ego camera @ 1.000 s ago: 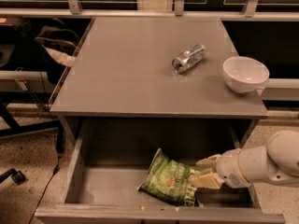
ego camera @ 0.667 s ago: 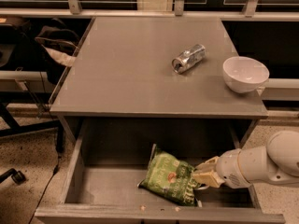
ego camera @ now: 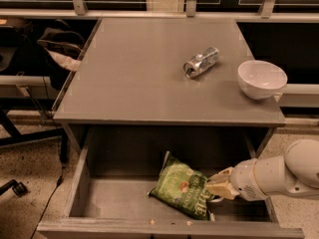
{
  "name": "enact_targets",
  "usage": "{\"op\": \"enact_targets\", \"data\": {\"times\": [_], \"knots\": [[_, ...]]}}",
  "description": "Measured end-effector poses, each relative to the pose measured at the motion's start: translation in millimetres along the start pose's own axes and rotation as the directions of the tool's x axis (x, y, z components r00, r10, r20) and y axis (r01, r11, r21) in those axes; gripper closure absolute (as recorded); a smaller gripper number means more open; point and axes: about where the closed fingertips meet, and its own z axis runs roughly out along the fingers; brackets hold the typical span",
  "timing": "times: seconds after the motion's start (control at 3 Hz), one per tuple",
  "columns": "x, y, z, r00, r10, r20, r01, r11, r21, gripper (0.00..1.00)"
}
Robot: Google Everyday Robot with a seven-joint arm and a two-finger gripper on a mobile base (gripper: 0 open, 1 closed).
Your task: Pick green jalapeno chip bag from top drawer and place on counter
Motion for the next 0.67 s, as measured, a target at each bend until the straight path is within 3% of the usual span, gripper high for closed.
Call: {"op": "enact_targets", "data": {"times": [0.67], "knots": [[-47,10,-35,0.999,-0.016,0.032,0.017,0.999,-0.042,1.0]]}}
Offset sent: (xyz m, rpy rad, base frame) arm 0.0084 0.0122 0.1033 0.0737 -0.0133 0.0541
